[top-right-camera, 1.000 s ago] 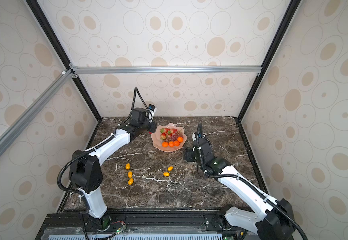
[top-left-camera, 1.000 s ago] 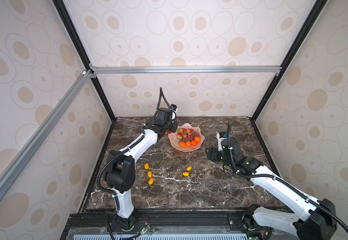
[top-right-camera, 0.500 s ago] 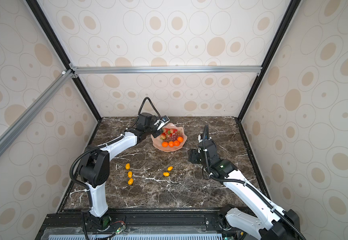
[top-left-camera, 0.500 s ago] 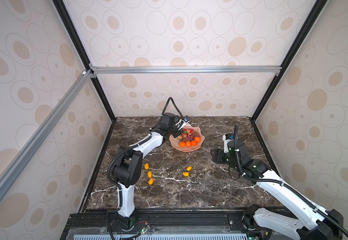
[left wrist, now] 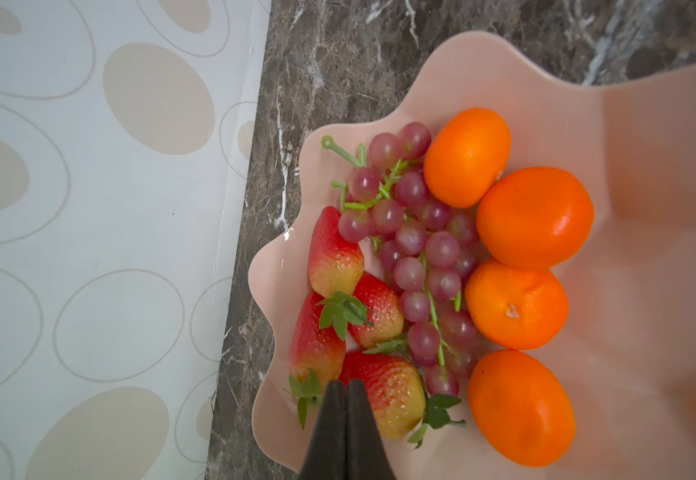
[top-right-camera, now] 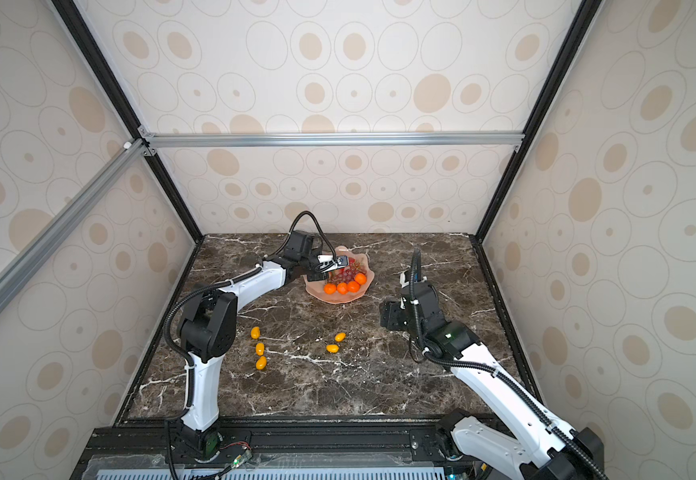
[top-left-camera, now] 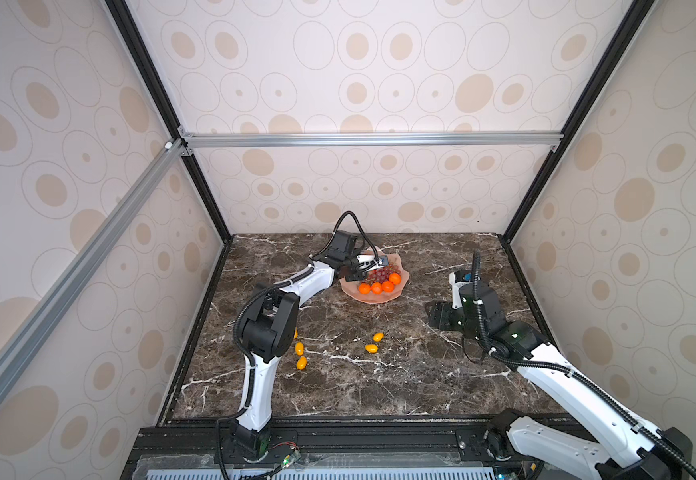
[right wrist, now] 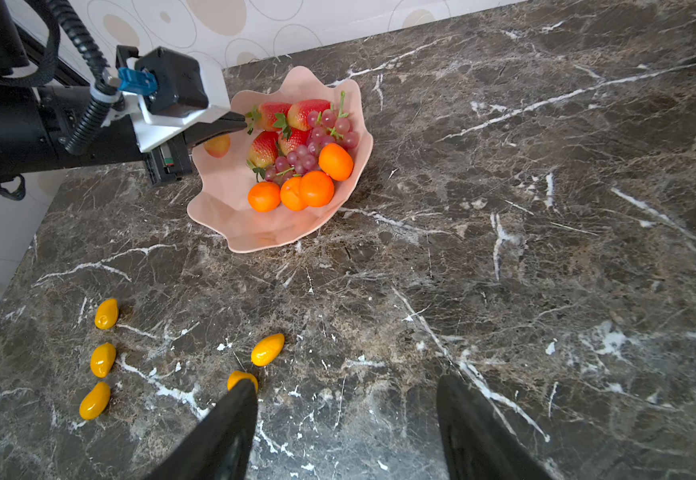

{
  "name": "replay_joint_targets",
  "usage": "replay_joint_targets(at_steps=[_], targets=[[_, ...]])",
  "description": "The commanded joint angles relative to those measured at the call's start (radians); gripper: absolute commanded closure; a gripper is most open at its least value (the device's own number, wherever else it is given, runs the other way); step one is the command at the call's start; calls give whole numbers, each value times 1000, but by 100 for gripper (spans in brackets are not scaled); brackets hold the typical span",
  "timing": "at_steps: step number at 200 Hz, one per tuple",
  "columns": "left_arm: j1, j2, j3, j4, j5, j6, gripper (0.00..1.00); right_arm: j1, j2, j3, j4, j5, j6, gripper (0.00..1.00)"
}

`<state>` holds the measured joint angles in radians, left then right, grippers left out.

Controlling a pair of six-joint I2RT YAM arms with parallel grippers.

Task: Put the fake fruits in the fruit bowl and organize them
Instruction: 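Lower the strawberry into the pink bowl and open the left gripper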

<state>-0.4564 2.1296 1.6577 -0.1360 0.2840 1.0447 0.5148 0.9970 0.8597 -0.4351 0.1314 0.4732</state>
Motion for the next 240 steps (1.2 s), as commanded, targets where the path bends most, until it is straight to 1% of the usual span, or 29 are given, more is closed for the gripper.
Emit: replay_joint_targets(at_steps=[1,19,35,70,112,166,176,207,240], targets=[[-4,35,73,-66,-20,133,100,-9,-11,-9,-22,7,-4,29],[-4,50,84,-68,-29,166,100,-15,-15,-12,-22,6,-5,29],[-4,54,88,-63,-14,184,100,-20,-17,-15,-26,1,-2,29],[-4,89,118,-63,16,208,100,-25,-12,-19,-28,-6,2,29],[-3,124,155,-46,23,239,100,-28,-10,-18,-33,-10,-1,29],[-3,145,167,7,28,216,100,-31,-5,-24,-31,-21,1,29],[-4,145,165,12,28,212,94,-30,-5,-25,-29,-23,1,29],[-4,139,167,21,47,195,82,-31,0,-30,-19,-32,5,29],[-4,141,166,33,42,180,76,-32,2,-29,-19,-40,4,29]])
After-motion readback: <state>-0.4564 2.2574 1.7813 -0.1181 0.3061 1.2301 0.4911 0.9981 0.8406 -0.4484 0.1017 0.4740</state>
